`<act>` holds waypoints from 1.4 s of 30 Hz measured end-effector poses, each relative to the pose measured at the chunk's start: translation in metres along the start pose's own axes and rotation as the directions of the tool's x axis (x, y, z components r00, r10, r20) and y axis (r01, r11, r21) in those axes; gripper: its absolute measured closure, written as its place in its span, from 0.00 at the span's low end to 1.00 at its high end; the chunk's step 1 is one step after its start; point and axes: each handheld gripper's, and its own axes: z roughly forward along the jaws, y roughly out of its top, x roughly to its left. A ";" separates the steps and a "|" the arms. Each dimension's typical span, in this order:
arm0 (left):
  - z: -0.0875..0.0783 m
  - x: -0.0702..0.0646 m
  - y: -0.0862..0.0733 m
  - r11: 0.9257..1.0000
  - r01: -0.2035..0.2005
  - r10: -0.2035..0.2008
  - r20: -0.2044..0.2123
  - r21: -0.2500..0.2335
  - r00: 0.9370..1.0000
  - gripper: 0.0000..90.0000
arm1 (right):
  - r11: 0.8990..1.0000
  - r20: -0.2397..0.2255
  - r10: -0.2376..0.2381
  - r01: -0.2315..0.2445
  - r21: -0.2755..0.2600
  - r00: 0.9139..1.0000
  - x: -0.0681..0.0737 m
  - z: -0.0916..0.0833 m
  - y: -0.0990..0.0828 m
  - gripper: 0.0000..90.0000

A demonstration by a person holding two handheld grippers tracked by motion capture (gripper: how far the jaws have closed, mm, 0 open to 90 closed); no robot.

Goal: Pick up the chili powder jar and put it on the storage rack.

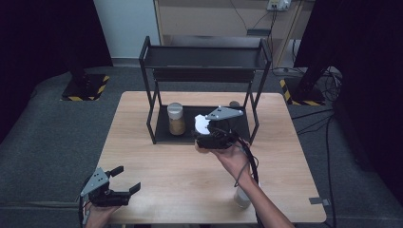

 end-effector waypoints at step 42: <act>0.000 0.002 -0.001 1.000 0.003 -0.002 0.016 -0.008 1.000 0.03 | 0.987 0.223 0.152 -0.158 0.008 0.963 -0.021 0.118 0.013 0.35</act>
